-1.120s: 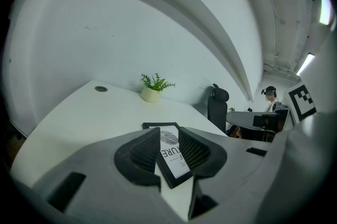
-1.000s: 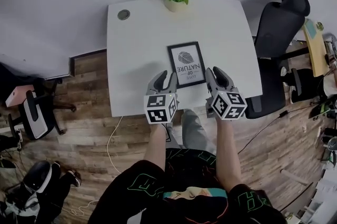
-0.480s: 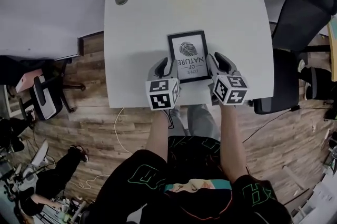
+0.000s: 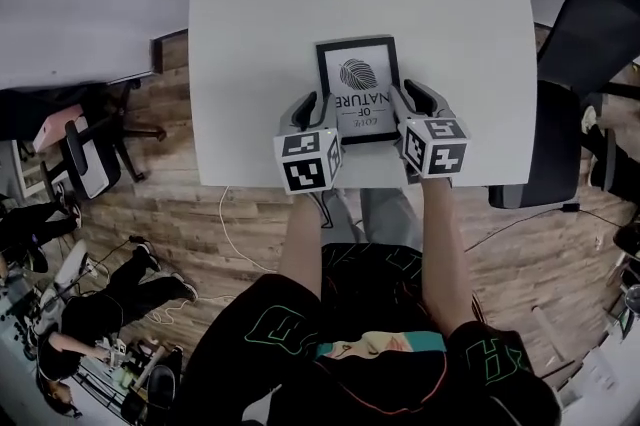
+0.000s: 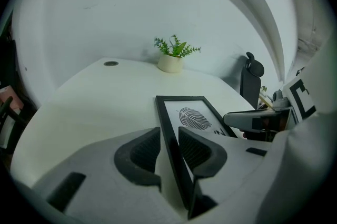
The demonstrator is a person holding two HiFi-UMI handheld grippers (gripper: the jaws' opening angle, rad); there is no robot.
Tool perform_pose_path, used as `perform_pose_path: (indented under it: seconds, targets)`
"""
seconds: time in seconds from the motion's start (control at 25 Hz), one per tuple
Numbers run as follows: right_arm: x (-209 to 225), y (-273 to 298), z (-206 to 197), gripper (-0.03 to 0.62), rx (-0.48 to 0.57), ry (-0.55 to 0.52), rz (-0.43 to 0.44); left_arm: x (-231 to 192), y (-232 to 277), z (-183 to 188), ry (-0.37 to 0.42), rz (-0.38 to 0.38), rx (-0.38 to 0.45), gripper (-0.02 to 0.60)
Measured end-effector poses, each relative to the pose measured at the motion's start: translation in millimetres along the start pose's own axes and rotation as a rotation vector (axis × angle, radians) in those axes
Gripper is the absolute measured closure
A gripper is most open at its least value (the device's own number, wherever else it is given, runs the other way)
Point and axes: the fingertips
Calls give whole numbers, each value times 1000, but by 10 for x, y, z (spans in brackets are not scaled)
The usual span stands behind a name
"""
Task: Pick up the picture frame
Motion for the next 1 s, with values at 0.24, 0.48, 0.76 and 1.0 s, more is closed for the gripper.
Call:
perform_pose_path:
  seconds: [0.24,0.48,0.76,1.0]
  targets:
    - [-35,84,-88,474,-63,-24,18,13,24,-104,-32,19,-20,465]
    - [-25,121,-131,474,-107,-38,18,61,73,-174,-57,17,-45,476]
    - [7,124,-103,493,-102,15,17,62,94,-148,-101,16,-33,499]
    - [-20,69,-79,508,-66,47,7,45,33,-121,-110,28,-24,509]
Point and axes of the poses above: the fingertips, and each gripper's own axes: y forward along the fingers, x to its right, z out of its top, and after that the axes turned 5 degrees about z, right-handed
